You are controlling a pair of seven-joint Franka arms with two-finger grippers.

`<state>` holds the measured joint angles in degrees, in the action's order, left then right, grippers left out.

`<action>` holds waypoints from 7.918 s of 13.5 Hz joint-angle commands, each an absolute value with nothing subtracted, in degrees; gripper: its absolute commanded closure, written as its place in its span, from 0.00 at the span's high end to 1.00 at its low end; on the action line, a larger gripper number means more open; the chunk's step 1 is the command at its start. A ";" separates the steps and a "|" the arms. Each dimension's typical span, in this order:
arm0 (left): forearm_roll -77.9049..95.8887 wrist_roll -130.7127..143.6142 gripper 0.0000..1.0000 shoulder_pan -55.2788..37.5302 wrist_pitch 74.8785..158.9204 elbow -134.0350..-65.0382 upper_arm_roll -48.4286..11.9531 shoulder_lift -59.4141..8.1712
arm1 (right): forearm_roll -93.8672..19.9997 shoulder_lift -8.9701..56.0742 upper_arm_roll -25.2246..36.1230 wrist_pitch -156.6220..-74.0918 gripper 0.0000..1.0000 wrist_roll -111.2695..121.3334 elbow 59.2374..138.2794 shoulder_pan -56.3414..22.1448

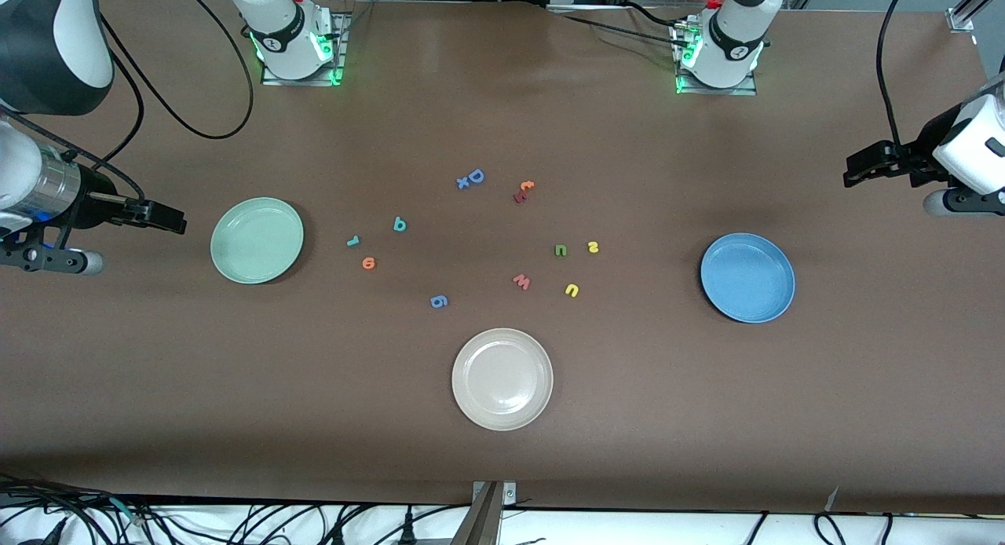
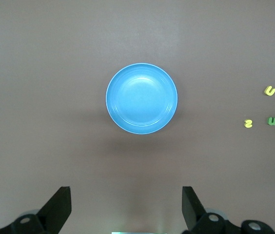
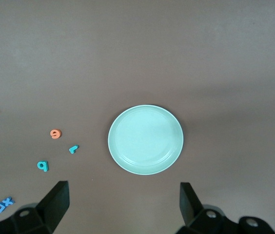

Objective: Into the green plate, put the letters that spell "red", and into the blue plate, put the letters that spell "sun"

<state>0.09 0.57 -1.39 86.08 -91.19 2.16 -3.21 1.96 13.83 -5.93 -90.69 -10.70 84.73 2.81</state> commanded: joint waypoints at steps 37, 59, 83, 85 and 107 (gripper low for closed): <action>0.26 0.18 1.00 -1.23 86.40 -90.53 2.11 -3.87 | 2.90 13.36 -6.33 -91.05 1.00 -10.99 85.87 3.08; 0.26 1.32 1.00 -1.49 86.48 -90.44 1.93 -3.95 | 2.55 13.18 -6.50 -93.07 1.00 -11.07 86.83 3.08; 0.18 1.41 1.00 -1.67 86.48 -90.44 1.93 -3.87 | 2.29 12.74 -6.68 -95.36 0.99 -11.16 88.07 3.08; 0.18 1.41 1.00 -1.67 86.48 -90.44 1.93 -3.95 | 2.20 12.83 -6.77 -95.88 0.99 -11.60 88.24 3.08; -0.53 4.66 1.00 -2.02 86.40 -90.35 1.67 -3.78 | 2.02 23.19 -17.23 -131.04 0.99 -39.81 116.01 -2.90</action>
<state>0.08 3.40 -1.86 86.45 -91.19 1.92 -3.62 1.99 22.85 -16.93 -128.25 -38.54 113.28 -2.55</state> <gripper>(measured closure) 0.000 0.004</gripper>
